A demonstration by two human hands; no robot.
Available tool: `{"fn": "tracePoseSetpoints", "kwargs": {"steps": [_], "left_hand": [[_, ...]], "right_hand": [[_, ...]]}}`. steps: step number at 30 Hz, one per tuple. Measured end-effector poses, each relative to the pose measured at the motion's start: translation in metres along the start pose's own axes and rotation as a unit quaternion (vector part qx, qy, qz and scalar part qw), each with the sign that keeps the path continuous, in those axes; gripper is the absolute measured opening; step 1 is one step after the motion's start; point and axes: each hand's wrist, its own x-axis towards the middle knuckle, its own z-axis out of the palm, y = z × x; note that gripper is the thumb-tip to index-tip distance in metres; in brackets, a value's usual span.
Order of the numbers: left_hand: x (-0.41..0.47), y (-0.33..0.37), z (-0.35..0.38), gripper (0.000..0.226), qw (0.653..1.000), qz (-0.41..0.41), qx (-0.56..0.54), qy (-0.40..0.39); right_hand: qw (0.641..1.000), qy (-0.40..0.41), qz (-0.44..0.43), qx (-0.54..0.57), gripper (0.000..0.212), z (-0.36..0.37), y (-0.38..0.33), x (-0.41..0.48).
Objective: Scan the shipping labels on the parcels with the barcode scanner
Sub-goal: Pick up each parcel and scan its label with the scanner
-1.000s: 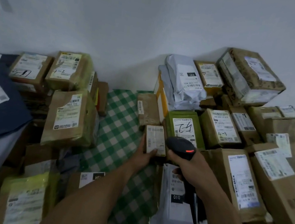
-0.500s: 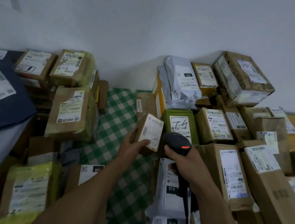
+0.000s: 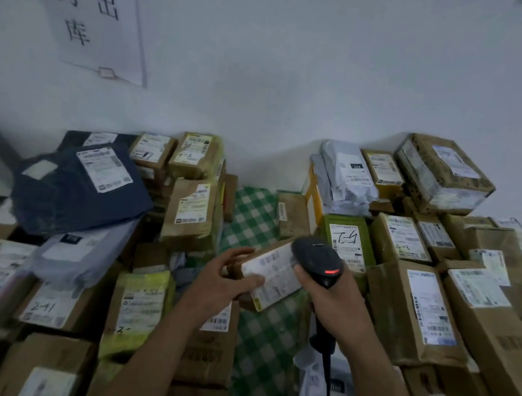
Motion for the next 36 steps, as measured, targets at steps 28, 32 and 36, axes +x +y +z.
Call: {"fn": "tracePoseSetpoints", "kwargs": {"steps": [28, 32, 36], "left_hand": [[-0.012, -0.02, -0.027, 0.069, 0.962, 0.162, 0.204, 0.084], [-0.004, -0.021, -0.026, 0.067, 0.959, 0.158, 0.217, 0.09], [0.0, -0.019, -0.025, 0.067, 0.958, 0.162, 0.22, 0.09]], "right_hand": [[0.988, -0.135, 0.011, -0.07, 0.034, 0.0, -0.022, -0.063], [0.987, -0.144, 0.016, -0.075, 0.032, -0.002, -0.022, -0.062], [0.986, -0.149, 0.022, -0.074, 0.03, -0.003, -0.023, -0.06]]}}
